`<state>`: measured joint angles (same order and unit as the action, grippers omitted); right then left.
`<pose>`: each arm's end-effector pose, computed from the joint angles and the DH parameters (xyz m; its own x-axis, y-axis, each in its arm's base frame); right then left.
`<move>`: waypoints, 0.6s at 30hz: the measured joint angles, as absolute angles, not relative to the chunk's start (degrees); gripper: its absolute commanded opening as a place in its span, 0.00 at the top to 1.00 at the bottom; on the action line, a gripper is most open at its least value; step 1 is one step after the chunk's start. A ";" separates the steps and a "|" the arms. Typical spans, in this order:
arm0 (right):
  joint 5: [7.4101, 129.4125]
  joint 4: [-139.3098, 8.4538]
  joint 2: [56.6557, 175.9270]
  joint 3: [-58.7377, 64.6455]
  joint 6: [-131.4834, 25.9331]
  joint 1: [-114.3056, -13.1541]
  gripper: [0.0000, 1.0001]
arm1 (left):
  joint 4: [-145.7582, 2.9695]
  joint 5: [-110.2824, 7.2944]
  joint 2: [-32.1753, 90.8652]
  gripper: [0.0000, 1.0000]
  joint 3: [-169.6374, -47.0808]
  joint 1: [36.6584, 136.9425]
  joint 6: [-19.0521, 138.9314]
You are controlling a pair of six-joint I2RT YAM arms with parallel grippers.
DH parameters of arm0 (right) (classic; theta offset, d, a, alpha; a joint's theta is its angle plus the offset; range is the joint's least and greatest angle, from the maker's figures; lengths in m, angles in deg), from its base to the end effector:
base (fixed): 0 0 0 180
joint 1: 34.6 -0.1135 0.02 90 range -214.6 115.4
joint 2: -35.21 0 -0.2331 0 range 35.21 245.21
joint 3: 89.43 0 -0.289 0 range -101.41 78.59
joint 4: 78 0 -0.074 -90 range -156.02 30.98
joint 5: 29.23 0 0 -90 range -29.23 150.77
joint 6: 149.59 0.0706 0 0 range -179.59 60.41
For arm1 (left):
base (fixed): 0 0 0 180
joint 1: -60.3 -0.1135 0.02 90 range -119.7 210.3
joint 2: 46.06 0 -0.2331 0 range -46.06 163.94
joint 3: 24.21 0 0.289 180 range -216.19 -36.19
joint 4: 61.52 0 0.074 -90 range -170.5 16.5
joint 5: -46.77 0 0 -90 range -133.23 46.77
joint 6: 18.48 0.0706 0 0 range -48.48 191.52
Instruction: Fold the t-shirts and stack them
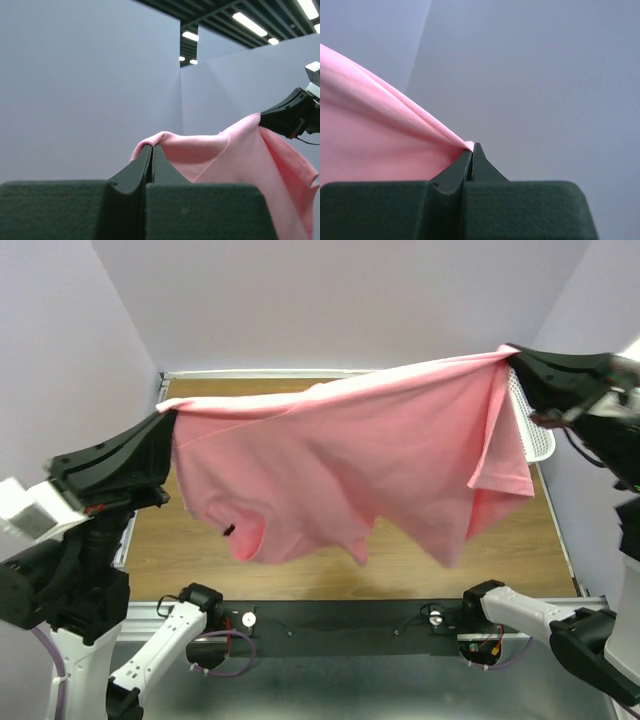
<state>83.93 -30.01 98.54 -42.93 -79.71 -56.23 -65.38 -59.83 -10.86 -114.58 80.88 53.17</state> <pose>0.1218 0.0782 0.6461 0.5626 -0.1172 -0.8184 -0.5154 0.7243 -0.4579 0.0707 -0.0481 0.5957 0.5349 -0.5231 -0.6635 0.7085 0.7056 0.0149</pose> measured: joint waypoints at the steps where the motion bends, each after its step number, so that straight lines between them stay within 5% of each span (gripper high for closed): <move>1: 83.53 -30.36 98.10 -39.97 -80.26 -56.23 0.99 | -64.55 -59.37 -11.65 1.00 -112.42 80.88 52.73; 8: 76.15 -35.61 99.85 -5.73 -84.91 -55.97 0.94 | -64.94 -51.33 -8.61 1.00 -91.65 80.88 45.15; 14: 72.10 -43.19 113.45 13.68 -88.34 -55.86 0.92 | -65.66 -48.18 8.26 0.98 -69.69 80.49 34.77; 17: 70.64 -46.63 125.08 12.85 -89.13 -55.68 0.83 | -64.04 -49.21 19.80 0.57 -66.23 77.80 31.36; 18: 69.85 -47.50 130.30 11.02 -89.11 -55.57 0.83 | -63.24 -49.45 22.80 0.53 -66.32 76.70 30.57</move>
